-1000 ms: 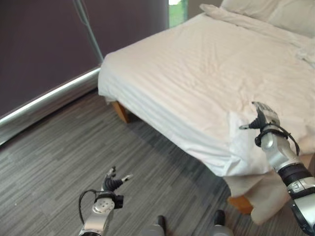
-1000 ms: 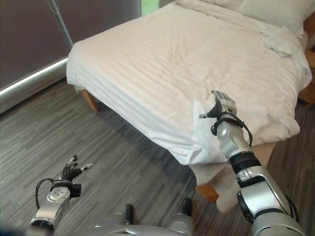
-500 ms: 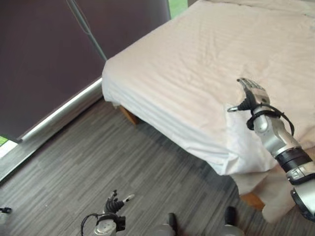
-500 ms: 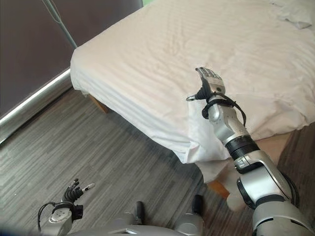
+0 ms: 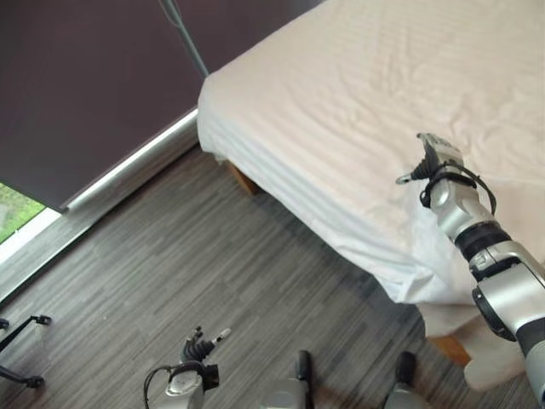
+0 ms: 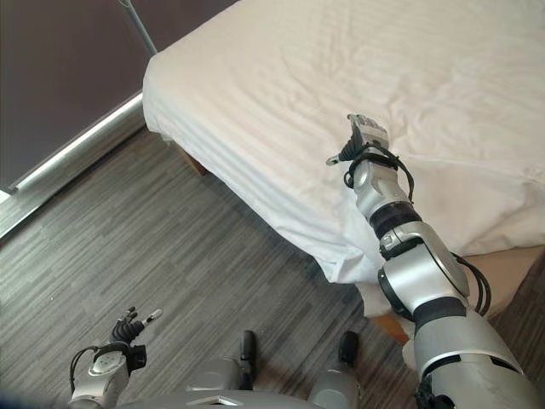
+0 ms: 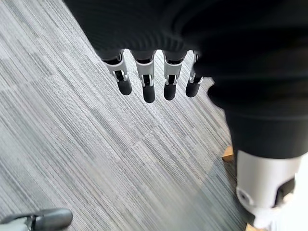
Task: Making the bed.
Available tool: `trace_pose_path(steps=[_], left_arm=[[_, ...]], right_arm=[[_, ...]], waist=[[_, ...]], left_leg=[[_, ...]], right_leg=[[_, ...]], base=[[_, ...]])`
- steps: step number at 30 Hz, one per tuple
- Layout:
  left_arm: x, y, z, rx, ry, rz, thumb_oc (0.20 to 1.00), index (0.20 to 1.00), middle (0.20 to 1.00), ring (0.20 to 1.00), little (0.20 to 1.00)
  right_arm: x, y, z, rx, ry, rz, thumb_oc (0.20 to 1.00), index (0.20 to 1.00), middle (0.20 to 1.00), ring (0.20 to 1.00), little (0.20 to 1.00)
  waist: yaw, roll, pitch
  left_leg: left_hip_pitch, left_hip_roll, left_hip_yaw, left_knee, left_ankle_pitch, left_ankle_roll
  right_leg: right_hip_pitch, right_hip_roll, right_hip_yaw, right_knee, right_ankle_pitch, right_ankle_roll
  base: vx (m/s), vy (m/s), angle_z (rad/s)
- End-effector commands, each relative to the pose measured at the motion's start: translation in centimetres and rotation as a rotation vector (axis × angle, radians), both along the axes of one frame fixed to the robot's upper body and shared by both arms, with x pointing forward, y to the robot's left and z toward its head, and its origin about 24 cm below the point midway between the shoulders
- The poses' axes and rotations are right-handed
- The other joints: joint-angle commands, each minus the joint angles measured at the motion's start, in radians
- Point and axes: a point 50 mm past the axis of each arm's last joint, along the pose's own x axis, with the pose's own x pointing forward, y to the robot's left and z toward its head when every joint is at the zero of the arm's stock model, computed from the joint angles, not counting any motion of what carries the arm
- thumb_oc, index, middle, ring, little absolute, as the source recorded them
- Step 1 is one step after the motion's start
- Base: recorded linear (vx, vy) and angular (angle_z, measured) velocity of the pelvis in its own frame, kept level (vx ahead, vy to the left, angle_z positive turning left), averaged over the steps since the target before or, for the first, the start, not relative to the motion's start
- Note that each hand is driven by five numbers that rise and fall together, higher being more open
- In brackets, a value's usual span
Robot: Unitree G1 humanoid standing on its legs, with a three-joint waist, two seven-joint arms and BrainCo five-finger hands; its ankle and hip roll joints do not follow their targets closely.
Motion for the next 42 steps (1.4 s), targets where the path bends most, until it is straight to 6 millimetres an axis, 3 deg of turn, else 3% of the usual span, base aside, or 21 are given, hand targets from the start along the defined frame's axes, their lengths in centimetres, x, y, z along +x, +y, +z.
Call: trace_pose_path(steps=[1, 5, 15, 16, 24, 27, 28, 30, 31, 32, 35, 36, 37, 38, 39, 40, 42], left_arm=[[3.0, 2.6, 2.7, 0.07, -0.116, 0.008, 1.0, 1.0, 1.0, 1.0, 1.0], [3.6, 2.4, 3.0, 0.053, -0.14, -0.005, 1.0, 1.0, 1.0, 1.0, 1.0], [3.5, 3.1, 2.8, 0.027, -0.127, 0.038, 1.0, 1.0, 1.0, 1.0, 1.0], [3.6, 3.2, 2.9, 0.03, -0.127, 0.038, 1.0, 1.0, 1.0, 1.0, 1.0], [2.7, 4.1, 2.6, 0.018, -0.098, 0.069, 1.0, 1.0, 1.0, 1.0, 1.0], [1.6, 4.9, 2.3, 0.009, -0.07, 0.105, 1.0, 1.0, 1.0, 1.0, 1.0], [1.1, 5.1, 2.2, 0.006, -0.063, 0.115, 1.0, 1.0, 1.0, 1.0, 1.0], [-0.2, 5.3, 1.7, -0.01, -0.028, 0.147, 1.0, 1.0, 1.0, 1.0, 1.0], [-0.9, 4.9, 1.1, -0.022, -0.003, 0.169, 1.0, 1.0, 1.0, 1.0, 1.0], [-1.0, 5.0, 1.1, -0.019, 0.001, 0.166, 1.0, 1.0, 1.0, 1.0, 1.0], [-2.4, 3.7, -0.1, -0.047, 0.06, 0.168, 1.0, 1.0, 1.0, 1.0, 1.0], [-3.1, 3.0, -0.6, -0.057, 0.082, 0.168, 1.0, 1.0, 1.0, 1.0, 1.0], [-3.3, 2.7, -0.8, -0.06, 0.09, 0.169, 1.0, 1.0, 1.0, 1.0, 1.0], [-3.4, 2.7, -0.9, -0.058, 0.093, 0.166, 1.0, 1.0, 1.0, 1.0, 1.0], [-3.4, 2.2, -1.1, -0.066, 0.093, 0.174, 1.0, 1.0, 1.0, 1.0, 1.0], [-3.6, 2.2, -1.1, -0.064, 0.096, 0.172, 1.0, 1.0, 1.0, 1.0, 1.0], [-3.8, 1.9, -1.2, -0.066, 0.099, 0.161, 1.0, 1.0, 1.0, 1.0, 1.0]], right_arm=[[1.2, 0.6, 5.7, 0.009, -0.116, -0.034, 1.0, 1.0, 1.0, 1.0, 1.0], [1.0, -1.7, 6.2, -0.008, -0.098, -0.121, 1.0, 1.0, 1.0, 1.0, 1.0], [0.7, -3.1, 5.8, 0.118, -0.054, -0.156, 1.0, 1.0, 1.0, 1.0, 1.0], [0.7, -3.2, 5.8, 0.137, -0.051, -0.153, 0.2, 0.2, 0.2, 0.2, 0.2], [0.6, -1.7, 6.3, 0.364, -0.156, -0.003, 0.2, 0.2, 0.2, 0.2, 0.2], [-0.5, -1.0, 8.0, 0.478, -0.285, 0.131, 0.2, 0.2, 0.2, 0.2, 0.2], [-1.2, -0.8, 7.4, 0.494, -0.297, 0.162, 0.2, 0.2, 0.2, 0.2, 0.2], [-3.1, -1.2, 6.1, 0.584, -0.361, 0.196, 0.2, 0.2, 0.2, 0.2, 0.2], [-4.7, -0.3, 4.8, 0.638, -0.41, 0.241, 0.2, 0.2, 0.2, 0.2, 0.2], [-4.9, -0.4, 4.6, 0.64, -0.407, 0.237, 0.2, 0.2, 0.2, 0.2, 0.2], [-10.5, -2.0, 2.3, 0.712, -0.48, 0.272, 0.2, 0.2, 0.2, 0.2, 0.2], [-14.2, -3.9, -0.2, 0.732, -0.492, 0.187, 0.2, 0.2, 0.2, 0.2, 0.2], [-15.5, -4.5, -1.7, 0.75, -0.464, 0.147, 0.2, 0.2, 0.2, 0.2, 0.2], [-15.7, -4.5, -1.8, 0.75, -0.461, 0.144, 0.2, 0.2, 0.2, 0.2, 0.2], [-18.2, -5.6, -4.7, 0.769, -0.388, 0.038, 0.2, 0.2, 0.2, 0.2, 0.2], [-18.3, -5.6, -4.8, 0.769, -0.385, 0.036, 0.2, 0.2, 0.2, 0.2, 0.2], [-20.1, -6.6, -6.9, 0.736, -0.289, -0.046, 0.2, 0.2, 0.2, 0.2, 0.2]], waist=[[0.021, -0.054, 0.033], [0.027, -0.051, 0.054], [0.016, -0.058, 0.076], [0.015, -0.059, 0.077], [-0.016, -0.075, 0.077], [-0.049, -0.089, 0.061], [-0.055, -0.094, 0.055], [-0.081, -0.106, 0.04], [-0.099, -0.112, 0.028], [-0.095, -0.114, 0.025], [-0.151, -0.132, 0.01], [-0.179, -0.139, -0.006], [-0.189, -0.14, -0.012], [-0.187, -0.141, -0.015], [-0.222, -0.147, -0.019], [-0.219, -0.148, -0.021], [-0.241, -0.151, -0.025]], left_leg=[[-0.077, 0.018, 0.012, 0.005, 0.068, -0.066], [-0.097, 0.016, 0.008, 0.005, 0.078, -0.068], [-0.107, 0.012, 0.017, 0.005, 0.074, -0.067], [-0.107, 0.012, 0.018, 0.005, 0.074, -0.067], [-0.083, 0.01, 0.035, 0.005, 0.057, -0.062], [-0.06, 0.006, 0.05, 0.005, 0.042, -0.056], [-0.053, 0.004, 0.053, 0.005, 0.037, -0.054], [-0.034, 0.0, 0.065, 0.005, 0.022, -0.045], [-0.019, -0.006, 0.07, 0.005, 0.007, -0.036], [-0.017, -0.007, 0.071, 0.005, 0.006, -0.036], [0.015, -0.011, 0.091, 0.005, -0.013, -0.023], [0.035, -0.015, 0.098, 0.005, -0.026, -0.015], [0.044, -0.017, 0.101, 0.005, -0.031, -0.013], [0.046, -0.017, 0.101, 0.005, -0.031, -0.013], [0.065, -0.02, 0.114, 0.005, -0.042, -0.007], [0.068, -0.02, 0.115, 0.005, -0.043, -0.007], [0.086, -0.023, 0.135, 0.005, -0.052, -0.002]], right_leg=[[0.069, -0.074, -0.007, 0.018, -0.123, 0.051], [0.056, -0.08, -0.012, 0.018, -0.116, 0.049], [0.026, -0.088, 0.007, 0.018, -0.102, 0.051], [0.023, -0.088, 0.008, 0.018, -0.101, 0.051], [0.024, -0.097, 0.032, 0.018, -0.098, 0.055], [0.036, -0.104, 0.041, 0.018, -0.097, 0.059], [0.04, -0.107, 0.043, 0.018, -0.097, 0.061], [0.044, -0.11, 0.048, 0.018, -0.095, 0.066], [0.052, -0.114, 0.055, 0.018, -0.093, 0.068], [0.053, -0.115, 0.055, 0.018, -0.094, 0.069], [0.062, -0.118, 0.07, 0.021, -0.091, 0.076], [0.071, -0.12, 0.078, 0.023, -0.091, 0.082], [0.074, -0.122, 0.079, 0.024, -0.091, 0.085], [0.076, -0.122, 0.079, 0.024, -0.091, 0.085], [0.079, -0.122, 0.089, 0.03, -0.089, 0.09], [0.081, -0.123, 0.09, 0.029, -0.089, 0.09], [0.079, -0.12, 0.104, 0.036, -0.086, 0.093]], base=[[0.0, 0.0, 0.0], [-0.05, 0.023, -0.01], [-0.01, 0.013, 0.01], [0.0, 0.0, 0.0], [0.01, 0.033, -0.08], [0.05, 0.064, -0.04], [0.06, 0.065, -0.03], [0.09, 0.066, -0.07], [0.08, 0.06, -0.16], [0.08, 0.059, -0.23], [0.08, 0.078, -0.27], [0.09, 0.127, -0.08], [0.06, 0.09, -0.05], [0.03, 0.087, -0.25], [0.02, 0.055, -0.45], [0.03, 0.075, -0.52], [0.01, 0.054, -0.56]])
